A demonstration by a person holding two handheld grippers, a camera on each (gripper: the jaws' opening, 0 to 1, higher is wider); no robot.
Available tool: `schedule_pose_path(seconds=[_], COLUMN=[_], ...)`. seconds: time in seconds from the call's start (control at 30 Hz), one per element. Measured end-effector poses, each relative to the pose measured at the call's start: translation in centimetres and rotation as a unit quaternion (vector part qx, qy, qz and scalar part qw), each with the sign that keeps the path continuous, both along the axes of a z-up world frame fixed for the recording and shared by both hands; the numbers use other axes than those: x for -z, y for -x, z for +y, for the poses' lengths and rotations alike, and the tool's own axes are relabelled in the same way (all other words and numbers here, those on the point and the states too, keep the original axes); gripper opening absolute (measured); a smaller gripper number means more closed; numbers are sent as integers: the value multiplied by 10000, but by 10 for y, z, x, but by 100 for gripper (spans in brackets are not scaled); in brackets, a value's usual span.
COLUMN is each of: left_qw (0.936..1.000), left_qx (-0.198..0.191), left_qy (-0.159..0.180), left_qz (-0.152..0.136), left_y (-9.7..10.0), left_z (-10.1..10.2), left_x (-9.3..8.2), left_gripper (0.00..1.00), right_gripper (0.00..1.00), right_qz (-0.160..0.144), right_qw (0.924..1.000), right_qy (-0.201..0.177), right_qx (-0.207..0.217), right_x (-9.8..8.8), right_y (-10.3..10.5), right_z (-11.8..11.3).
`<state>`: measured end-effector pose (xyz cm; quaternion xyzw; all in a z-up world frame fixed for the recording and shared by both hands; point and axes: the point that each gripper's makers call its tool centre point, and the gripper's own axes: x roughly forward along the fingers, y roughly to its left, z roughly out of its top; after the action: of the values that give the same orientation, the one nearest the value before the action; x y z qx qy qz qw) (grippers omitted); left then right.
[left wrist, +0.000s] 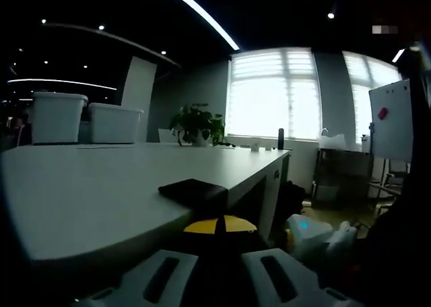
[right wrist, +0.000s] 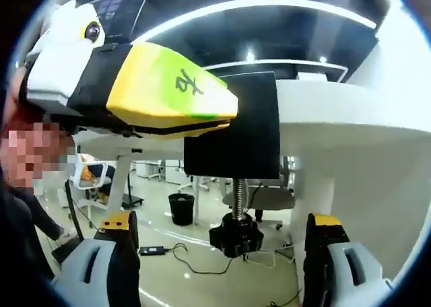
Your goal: Clamp the fixed fixture on the desktop, loosen the retaining clip, secure it to the edge of the desk, and tighten the retaining clip.
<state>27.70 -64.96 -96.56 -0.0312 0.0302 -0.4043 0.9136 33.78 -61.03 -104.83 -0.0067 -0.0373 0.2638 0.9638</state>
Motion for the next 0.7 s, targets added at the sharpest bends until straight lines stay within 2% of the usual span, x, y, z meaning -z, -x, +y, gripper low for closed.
schedule_pose_path(seconds=[0.07, 0.13, 0.17, 0.23, 0.27, 0.3, 0.4, 0.43, 0.47, 0.5, 0.57, 0.6, 0.67, 0.7], left_qw=[10000, 10000, 10000, 10000, 10000, 10000, 10000, 10000, 10000, 10000, 10000, 10000, 10000, 10000], left_qx=[5, 14, 17, 23, 23, 26, 32, 33, 36, 38, 38, 37, 36, 37], left_qy=[7, -3, 0, -11, -6, 0, 10, 10, 2, 2, 4, 2, 6, 11], left_qz=[-1, 2, 8, 4, 7, 5, 12, 13, 9, 8, 8, 4, 3, 1], left_y=[0, -1, -1, -1, -1, -1, -3, -3, -3, -3, -3, -4, -4, -4], left_z=[0, -1, -1, -1, -1, -1, -1, -1, -1, -1, 0, 0, 0, 0], left_x=[0, 1, 1, 1, 1, 1, 2, 2, 2, 2, 2, 2, 2, 2], left_gripper=[1, 1, 1, 1, 1, 1, 1, 1, 1, 1, 1, 1, 1, 1], right_gripper=[97, 95, 94, 90, 93, 97, 97, 97, 97, 97, 96, 94, 87, 77], right_qz=[-109, -158, -321, -380, -394, -379, -97, -127, 29, 268, 151, 27, 124, 76], right_qw=[9992, 9990, 9970, 9969, 9973, 9973, 9985, 9983, 9983, 9986, 9986, 9987, 9971, 9974], right_qy=[304, 296, 531, 533, 450, 467, 362, 380, 409, 228, 271, 319, 456, 462], right_qx=[242, 307, 464, 436, 420, 413, 397, 417, 415, 407, 424, 408, 595, 545], right_x=[-1, -2, -5, -8, -10, -9, -1, -1, 3, 8, 4, 1, 3, -1], right_y=[-2, -5, -8, -6, -7, -9, -12, -13, -14, -13, -13, -13, -11, -5], right_z=[-7, -7, -12, -10, -10, -9, -10, -12, -12, -11, -12, -12, -16, -14])
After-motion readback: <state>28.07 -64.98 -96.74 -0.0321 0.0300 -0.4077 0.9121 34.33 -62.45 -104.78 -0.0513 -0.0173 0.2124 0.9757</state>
